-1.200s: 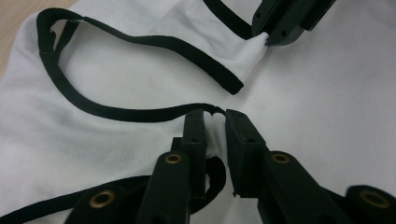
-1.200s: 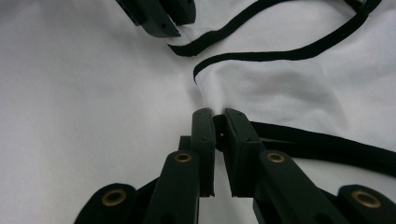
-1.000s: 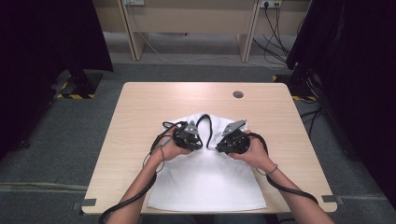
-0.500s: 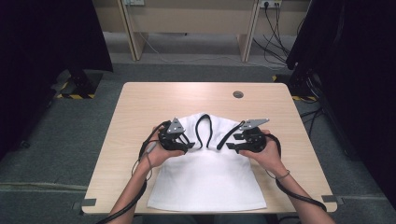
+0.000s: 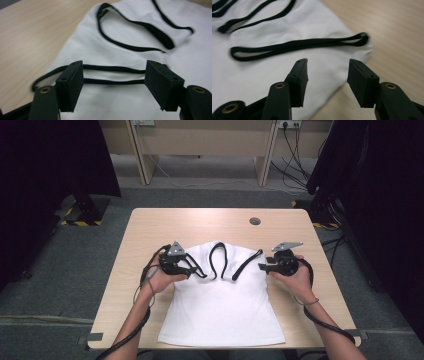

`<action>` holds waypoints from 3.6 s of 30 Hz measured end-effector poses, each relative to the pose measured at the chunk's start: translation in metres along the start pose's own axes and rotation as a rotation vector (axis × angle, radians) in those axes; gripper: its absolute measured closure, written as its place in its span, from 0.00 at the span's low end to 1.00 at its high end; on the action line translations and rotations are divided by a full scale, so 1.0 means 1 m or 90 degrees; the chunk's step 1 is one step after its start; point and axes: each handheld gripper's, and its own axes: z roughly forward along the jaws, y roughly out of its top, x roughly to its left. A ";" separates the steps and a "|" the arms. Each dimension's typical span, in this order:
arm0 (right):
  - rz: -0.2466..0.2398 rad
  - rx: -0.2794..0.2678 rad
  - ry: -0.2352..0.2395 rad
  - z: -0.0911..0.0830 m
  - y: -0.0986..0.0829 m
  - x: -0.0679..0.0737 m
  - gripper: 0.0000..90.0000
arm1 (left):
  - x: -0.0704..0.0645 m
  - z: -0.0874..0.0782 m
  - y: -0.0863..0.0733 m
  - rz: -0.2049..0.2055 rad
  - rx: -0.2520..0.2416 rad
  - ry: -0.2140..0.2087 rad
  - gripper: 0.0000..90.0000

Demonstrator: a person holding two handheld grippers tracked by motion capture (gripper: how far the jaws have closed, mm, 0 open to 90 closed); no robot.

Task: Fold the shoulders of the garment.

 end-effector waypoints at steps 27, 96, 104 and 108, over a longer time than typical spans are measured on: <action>0.078 0.032 -0.020 0.045 0.031 -0.039 0.91 | 0.053 0.051 0.003 0.018 0.101 0.074 0.66; -0.053 0.050 0.050 0.039 0.010 0.019 0.73 | 0.026 0.044 0.000 0.061 0.109 0.070 0.65; -0.051 0.052 0.057 0.038 0.009 0.020 0.70 | 0.026 0.043 -0.002 0.046 0.093 0.079 0.57; -0.042 0.048 0.061 0.037 0.009 0.019 0.67 | 0.024 0.039 -0.002 0.033 0.062 0.085 0.52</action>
